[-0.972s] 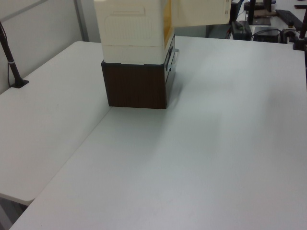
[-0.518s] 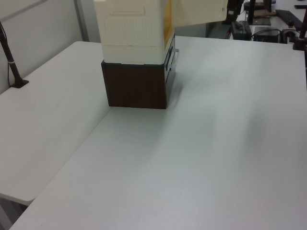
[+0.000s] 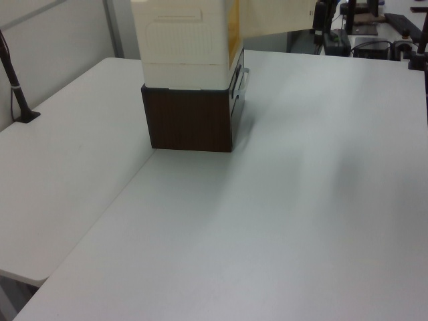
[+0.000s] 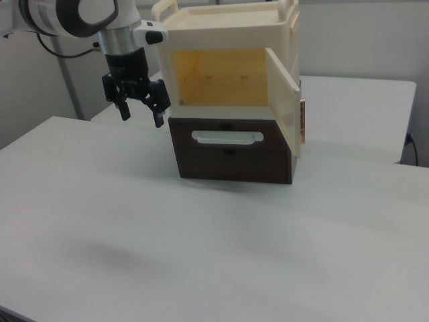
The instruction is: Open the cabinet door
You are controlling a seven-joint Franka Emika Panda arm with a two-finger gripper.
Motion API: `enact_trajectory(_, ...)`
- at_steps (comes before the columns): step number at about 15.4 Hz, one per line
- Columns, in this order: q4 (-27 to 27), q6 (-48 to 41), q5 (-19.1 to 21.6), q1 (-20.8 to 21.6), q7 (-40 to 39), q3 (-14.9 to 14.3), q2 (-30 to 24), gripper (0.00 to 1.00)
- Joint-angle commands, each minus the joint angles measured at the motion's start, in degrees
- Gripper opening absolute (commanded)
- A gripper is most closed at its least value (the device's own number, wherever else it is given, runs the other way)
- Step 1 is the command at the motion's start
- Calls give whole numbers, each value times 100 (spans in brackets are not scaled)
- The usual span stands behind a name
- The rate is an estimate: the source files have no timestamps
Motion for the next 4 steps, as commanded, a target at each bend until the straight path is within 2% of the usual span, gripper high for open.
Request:
enact_trajectory(1,8,17,-71,26,-130,-33,-55,100)
enact_trajectory(4,-1,-10,-80,26,-121,-24,-81,100)
